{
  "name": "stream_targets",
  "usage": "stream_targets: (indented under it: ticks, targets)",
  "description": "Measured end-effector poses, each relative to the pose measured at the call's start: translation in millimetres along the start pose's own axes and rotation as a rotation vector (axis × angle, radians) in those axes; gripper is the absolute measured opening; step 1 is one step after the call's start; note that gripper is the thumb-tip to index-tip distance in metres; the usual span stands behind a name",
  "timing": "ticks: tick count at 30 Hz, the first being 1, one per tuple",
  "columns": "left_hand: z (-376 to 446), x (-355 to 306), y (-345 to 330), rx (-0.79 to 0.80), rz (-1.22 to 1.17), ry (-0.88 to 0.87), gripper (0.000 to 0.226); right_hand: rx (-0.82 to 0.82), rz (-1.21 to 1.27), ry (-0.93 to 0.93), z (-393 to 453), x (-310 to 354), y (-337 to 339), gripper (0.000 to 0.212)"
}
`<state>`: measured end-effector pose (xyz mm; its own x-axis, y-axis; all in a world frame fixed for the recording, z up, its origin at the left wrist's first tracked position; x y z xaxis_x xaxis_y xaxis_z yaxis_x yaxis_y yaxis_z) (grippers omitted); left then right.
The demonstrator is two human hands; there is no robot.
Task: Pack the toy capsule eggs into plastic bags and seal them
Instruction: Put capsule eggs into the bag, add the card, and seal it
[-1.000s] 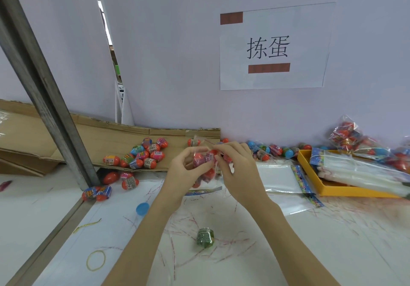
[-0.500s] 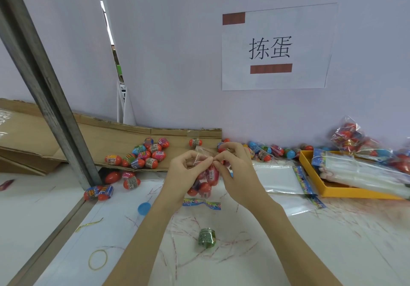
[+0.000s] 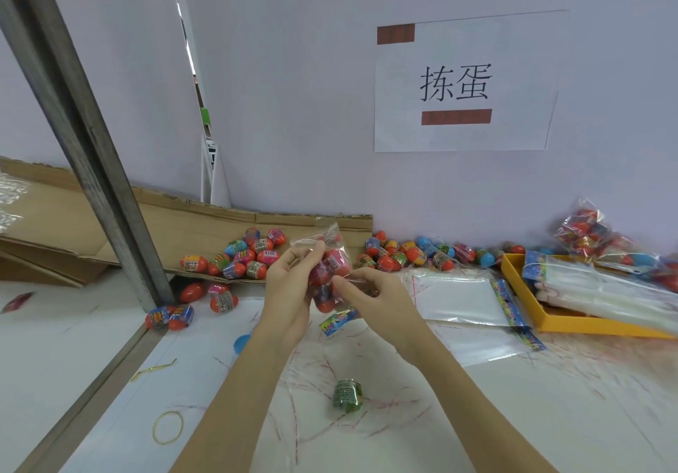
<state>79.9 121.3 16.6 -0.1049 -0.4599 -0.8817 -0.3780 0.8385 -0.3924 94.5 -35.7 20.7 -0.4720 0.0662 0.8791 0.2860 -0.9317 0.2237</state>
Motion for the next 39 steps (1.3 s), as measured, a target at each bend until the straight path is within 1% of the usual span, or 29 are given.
stream_targets:
  ticks: [4, 8, 11, 13, 15, 17, 21, 23, 24, 27, 29, 31, 33, 35, 37, 39]
  targets:
    - [-4.5, -1.0, -6.2, 0.058, -0.027, -0.012, 0.031, -0.009, -0.129, 0.062, -0.3, 7.0, 1.0, 0.017]
    - [-9.7, -6.0, -10.3, 0.076, 0.048, -0.114, 0.036, -0.042, -0.199, 0.107, -1.9, 11.3, 4.1, 0.020]
    - [-12.7, -7.4, -12.8, 0.050, 0.105, -0.176, 0.033, -0.042, -0.262, 0.107, -1.6, 10.1, 5.3, 0.019]
    - [-13.3, -7.4, -12.0, 0.030, 0.115, -0.196, 0.025, -0.038, -0.222, 0.100, -0.9, 9.2, 5.3, 0.021]
    - [-10.6, -8.2, -7.8, -0.004, 0.105, -0.195, 0.017, -0.026, -0.139, 0.087, -0.7, 9.2, 4.3, 0.024]
    - [-8.0, -7.9, -5.4, -0.008, 0.062, -0.179, 0.014, -0.027, -0.134, 0.080, 0.1, 8.1, 6.4, 0.025]
    - [-6.1, -2.9, -3.9, 0.016, -0.111, -0.084, 0.013, -0.103, -0.243, 0.122, -0.3, 10.1, 13.2, 0.018]
    - [-3.8, -1.7, -0.9, 0.014, -0.165, -0.061, 0.014, -0.126, -0.175, 0.152, -2.0, 12.5, 12.6, 0.008]
    - [-2.6, -1.6, 0.5, 0.009, -0.176, -0.059, 0.015, -0.129, -0.141, 0.162, -2.6, 13.3, 11.5, 0.007]
    - [-1.8, -2.4, 4.3, -0.018, -0.198, -0.045, 0.010, -0.099, -0.108, 0.095, -1.7, 5.9, 8.6, 0.012]
    - [-1.5, -3.6, 5.5, -0.015, -0.165, -0.048, 0.012, -0.050, -0.133, 0.020, -1.9, -2.0, 7.1, 0.018]
    - [-0.4, -4.2, 5.2, -0.001, -0.093, -0.054, 0.014, -0.037, -0.238, 0.027, -1.8, -3.3, 10.0, 0.021]
    - [-0.9, -3.1, 2.0, 0.016, 0.023, -0.071, 0.013, -0.097, -0.256, 0.084, -1.4, 4.3, 15.7, 0.020]
    - [-3.7, 0.5, -7.0, 0.063, 0.119, -0.087, 0.012, -0.194, -0.122, 0.114, -0.4, 10.5, 21.9, 0.019]
    - [-7.3, 3.6, -16.9, 0.099, 0.185, -0.105, 0.019, -0.281, -0.044, 0.117, -0.3, 11.2, 29.0, 0.014]
    - [-9.5, 2.8, -21.1, 0.093, 0.247, -0.140, 0.024, -0.326, -0.041, 0.103, -1.2, 8.8, 35.8, 0.010]
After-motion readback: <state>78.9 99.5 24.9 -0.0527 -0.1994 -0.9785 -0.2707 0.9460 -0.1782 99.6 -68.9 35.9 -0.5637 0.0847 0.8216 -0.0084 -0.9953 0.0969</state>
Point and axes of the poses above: each hand's wrist, its own z-axis towards the middle knuckle, its own y-axis out of the back of the hand, x = y × z, the point moved 7 cm from there along z, towards the middle knuckle, and after that the axes turned 13 degrees about y, right-handed, at the moved point
